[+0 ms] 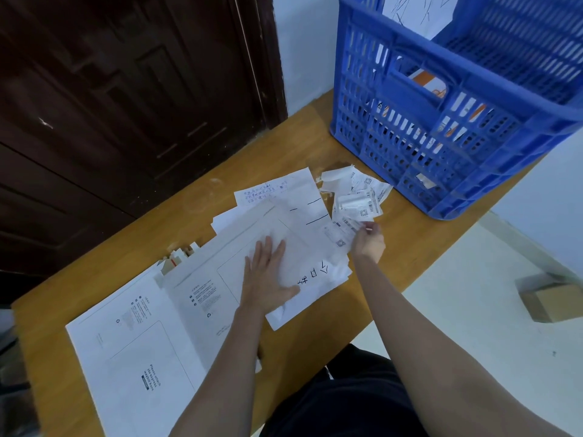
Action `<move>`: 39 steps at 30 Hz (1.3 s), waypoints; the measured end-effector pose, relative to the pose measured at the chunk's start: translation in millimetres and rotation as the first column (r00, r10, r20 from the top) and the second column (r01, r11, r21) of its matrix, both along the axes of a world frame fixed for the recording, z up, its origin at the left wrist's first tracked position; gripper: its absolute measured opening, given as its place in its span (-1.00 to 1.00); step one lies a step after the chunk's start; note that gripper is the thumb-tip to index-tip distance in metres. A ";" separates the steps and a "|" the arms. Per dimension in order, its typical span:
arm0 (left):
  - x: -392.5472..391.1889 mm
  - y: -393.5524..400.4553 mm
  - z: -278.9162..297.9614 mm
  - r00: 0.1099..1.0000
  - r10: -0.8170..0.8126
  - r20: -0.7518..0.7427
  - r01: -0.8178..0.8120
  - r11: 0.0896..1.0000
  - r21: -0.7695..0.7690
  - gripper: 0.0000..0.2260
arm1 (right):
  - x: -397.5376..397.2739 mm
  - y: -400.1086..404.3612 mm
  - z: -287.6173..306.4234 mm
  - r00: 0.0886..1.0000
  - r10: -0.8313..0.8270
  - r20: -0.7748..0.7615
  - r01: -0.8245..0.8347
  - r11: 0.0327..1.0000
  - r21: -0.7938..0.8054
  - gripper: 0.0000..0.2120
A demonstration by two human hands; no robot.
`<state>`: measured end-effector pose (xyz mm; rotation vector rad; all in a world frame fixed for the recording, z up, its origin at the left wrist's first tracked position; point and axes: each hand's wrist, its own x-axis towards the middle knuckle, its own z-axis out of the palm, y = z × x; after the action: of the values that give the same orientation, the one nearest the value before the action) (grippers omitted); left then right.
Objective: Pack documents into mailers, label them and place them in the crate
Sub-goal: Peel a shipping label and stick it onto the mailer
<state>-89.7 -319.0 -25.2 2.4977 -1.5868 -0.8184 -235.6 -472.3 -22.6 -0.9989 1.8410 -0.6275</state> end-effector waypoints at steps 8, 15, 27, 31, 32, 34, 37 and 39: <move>-13.5 -17.3 -1.1 0.980 0.153 -0.126 -0.126 0.971 0.204 -0.34 | 17.0 2.1 11.2 0.988 0.095 -0.121 -0.125 0.953 -0.276 -0.79; -23.0 -37.2 14.6 0.812 0.459 -0.359 -0.511 0.858 -0.059 -0.71 | 27.1 -5.6 31.7 0.993 0.115 0.021 -0.101 0.931 -0.351 -0.81; -17.1 -51.4 36.9 0.080 0.583 -0.808 -0.838 0.479 0.263 -0.72 | 26.6 -13.3 44.8 0.921 -0.090 0.379 -0.057 0.932 0.359 -0.79; -10.1 -43.4 28.8 0.042 0.660 -0.750 -0.912 0.332 0.241 -0.83 | 23.4 -15.2 49.9 0.868 -0.267 0.419 0.025 0.867 0.498 -0.73; -9.7 -43.2 28.5 0.058 0.685 -0.726 -0.928 0.306 0.214 -0.85 | 27.3 -14.0 46.9 0.902 -0.200 0.383 0.011 0.897 0.442 -0.73; -7.7 -44.2 27.6 0.159 0.747 -0.646 -0.945 0.305 0.121 -0.87 | 38.3 -6.9 45.2 0.984 0.032 0.176 -0.067 0.977 0.200 -0.71; -5.3 -46.0 28.3 0.307 0.756 -0.578 -0.928 0.373 -0.004 -0.86 | 49.5 6.6 49.5 0.983 0.180 0.044 -0.167 0.961 -0.221 -0.88; -6.7 -47.4 30.3 0.366 0.721 -0.589 -0.906 0.420 -0.049 -0.85 | 60.5 14.1 56.8 0.923 0.377 0.080 -0.354 0.910 -0.215 -0.88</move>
<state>-96.5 -366.3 5.1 2.0898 -0.1145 -0.7496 -175.1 -458.2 34.2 -1.3684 1.4527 -0.6298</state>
